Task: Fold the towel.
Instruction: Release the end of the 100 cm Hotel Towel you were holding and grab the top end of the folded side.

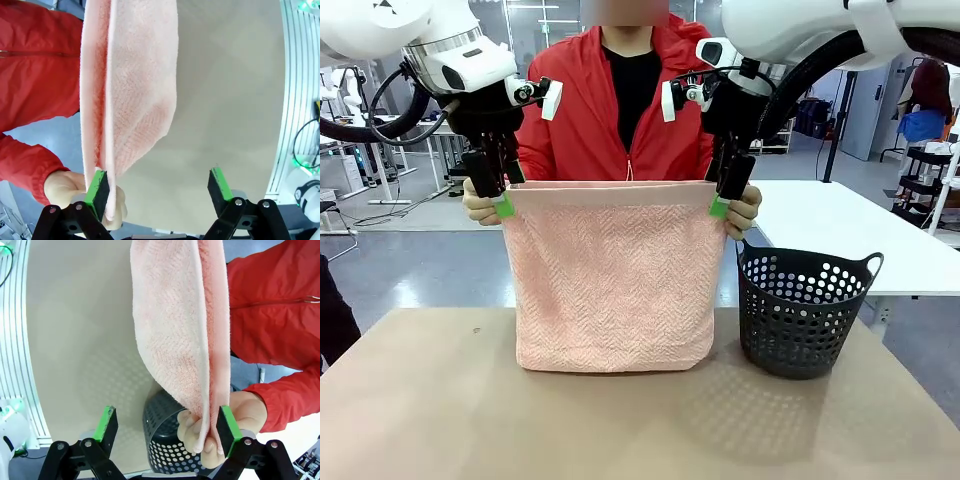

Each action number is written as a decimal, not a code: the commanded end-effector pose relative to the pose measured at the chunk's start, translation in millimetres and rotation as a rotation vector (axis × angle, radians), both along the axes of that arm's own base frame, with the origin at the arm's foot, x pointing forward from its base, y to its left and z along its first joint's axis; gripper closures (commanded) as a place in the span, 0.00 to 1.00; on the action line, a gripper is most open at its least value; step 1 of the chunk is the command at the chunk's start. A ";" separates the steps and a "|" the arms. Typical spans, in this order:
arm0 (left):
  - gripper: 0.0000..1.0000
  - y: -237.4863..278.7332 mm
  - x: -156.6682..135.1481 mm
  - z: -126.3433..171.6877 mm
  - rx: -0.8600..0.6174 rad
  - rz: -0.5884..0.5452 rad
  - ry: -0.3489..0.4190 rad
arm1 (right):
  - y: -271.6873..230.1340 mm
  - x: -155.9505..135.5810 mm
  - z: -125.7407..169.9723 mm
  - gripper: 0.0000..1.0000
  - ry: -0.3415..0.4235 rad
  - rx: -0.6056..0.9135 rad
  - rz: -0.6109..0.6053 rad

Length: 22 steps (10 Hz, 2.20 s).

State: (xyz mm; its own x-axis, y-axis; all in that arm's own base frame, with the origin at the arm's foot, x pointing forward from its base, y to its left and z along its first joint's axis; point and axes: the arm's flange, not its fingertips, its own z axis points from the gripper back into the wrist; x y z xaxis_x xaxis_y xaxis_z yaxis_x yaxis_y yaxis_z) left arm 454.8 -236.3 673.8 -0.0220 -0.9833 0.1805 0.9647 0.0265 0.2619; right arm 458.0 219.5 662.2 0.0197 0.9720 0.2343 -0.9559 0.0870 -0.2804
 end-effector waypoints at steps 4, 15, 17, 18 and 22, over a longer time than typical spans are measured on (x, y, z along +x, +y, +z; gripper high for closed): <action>0.00 -1.3 -4.5 35.3 -0.029 -0.017 -0.094 | 1.2 -25.3 35.4 0.00 -0.111 0.025 0.041; 0.00 -7.9 57.4 2.6 0.065 -0.039 0.034 | 19.5 31.7 5.2 0.00 -0.060 -0.093 0.086; 0.00 -6.7 61.1 -5.8 0.066 -0.039 0.060 | 20.1 38.1 -5.0 0.00 -0.030 -0.075 0.068; 0.00 -6.6 61.5 -7.5 0.063 -0.034 0.063 | 20.6 38.6 -6.6 0.00 -0.025 -0.079 0.055; 0.65 -5.5 63.5 -6.5 0.077 -0.028 0.076 | 21.1 37.7 -4.3 1.00 -0.027 -0.099 0.053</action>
State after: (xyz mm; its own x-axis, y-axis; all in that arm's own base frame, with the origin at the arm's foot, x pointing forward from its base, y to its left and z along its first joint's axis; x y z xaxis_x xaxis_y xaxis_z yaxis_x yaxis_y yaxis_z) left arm 513.2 -240.4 661.6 -0.0476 -0.9896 0.1358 0.9800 -0.0200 0.1978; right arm 493.6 237.8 655.6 -0.0677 0.9847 0.1607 -0.9498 -0.0143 -0.3125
